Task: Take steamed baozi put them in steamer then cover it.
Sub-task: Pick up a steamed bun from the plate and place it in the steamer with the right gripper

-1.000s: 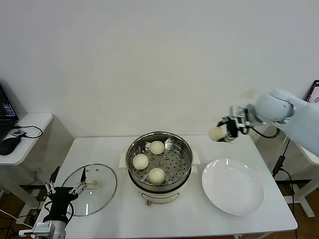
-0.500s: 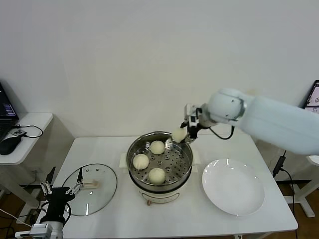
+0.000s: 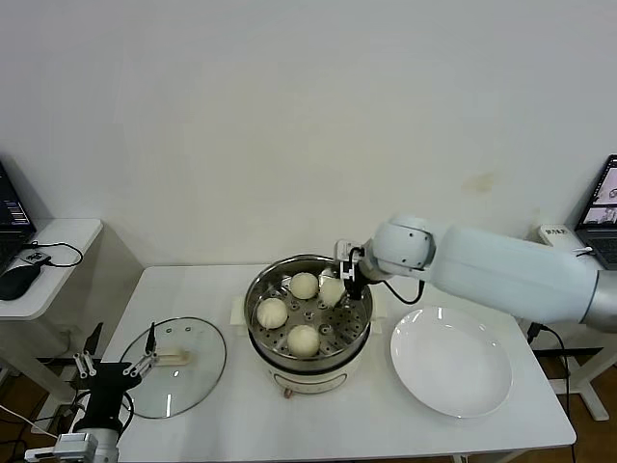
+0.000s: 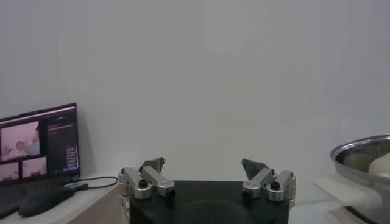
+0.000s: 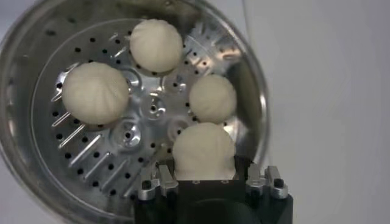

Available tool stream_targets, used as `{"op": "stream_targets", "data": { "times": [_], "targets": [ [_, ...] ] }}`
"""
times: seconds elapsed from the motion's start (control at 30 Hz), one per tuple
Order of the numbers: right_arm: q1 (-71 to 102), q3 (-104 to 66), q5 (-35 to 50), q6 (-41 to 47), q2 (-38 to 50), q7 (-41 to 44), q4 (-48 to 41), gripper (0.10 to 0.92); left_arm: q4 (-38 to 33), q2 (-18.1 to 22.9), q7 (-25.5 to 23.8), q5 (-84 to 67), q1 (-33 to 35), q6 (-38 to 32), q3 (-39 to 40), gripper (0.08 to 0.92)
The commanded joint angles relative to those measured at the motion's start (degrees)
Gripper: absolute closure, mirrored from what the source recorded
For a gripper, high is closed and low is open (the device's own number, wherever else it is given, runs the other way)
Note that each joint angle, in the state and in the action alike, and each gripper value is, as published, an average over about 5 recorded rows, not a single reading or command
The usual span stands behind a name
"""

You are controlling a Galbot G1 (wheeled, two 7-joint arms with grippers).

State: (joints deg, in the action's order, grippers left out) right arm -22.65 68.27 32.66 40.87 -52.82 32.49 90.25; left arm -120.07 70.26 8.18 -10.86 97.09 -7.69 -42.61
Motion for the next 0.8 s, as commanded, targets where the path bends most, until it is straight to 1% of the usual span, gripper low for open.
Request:
{"op": "stream_targets", "data": {
  "times": [0.03, 0.5, 0.57, 0.73, 0.8],
  "targets": [
    [2.95, 0.0, 0.74, 0.98, -1.83, -1.89, -0.28, 0.411, 0.18, 0.01, 0.03, -0.05, 0.07, -0.11, -0.09, 0.177],
    [2.25, 0.69, -0.49, 1.02, -0.75, -1.64, 1.1, 0.4, 0.36, 0.14, 0.08, -0.19, 0.06, -0.27, -0.22, 0.177],
    [1.47, 0.65, -0.54, 1.01, -0.08, -1.44, 1.92, 0.371, 0.37, 0.14, 0.08, -0.19, 0.04, -0.26, -0.23, 0.177],
    [-2.0, -0.05, -0.14, 0.9, 2.49, -0.49, 4.49, 0.242, 0.45, -0.02, 0.1, -0.26, -0.15, -0.18, -0.22, 0.177],
    [-3.5, -0.95, 0.47, 0.85, 4.43, -0.58, 6.56, 0.217, 0.49, -0.18, 0.1, -0.31, -0.21, -0.14, -0.21, 0.177]
  ]
}}
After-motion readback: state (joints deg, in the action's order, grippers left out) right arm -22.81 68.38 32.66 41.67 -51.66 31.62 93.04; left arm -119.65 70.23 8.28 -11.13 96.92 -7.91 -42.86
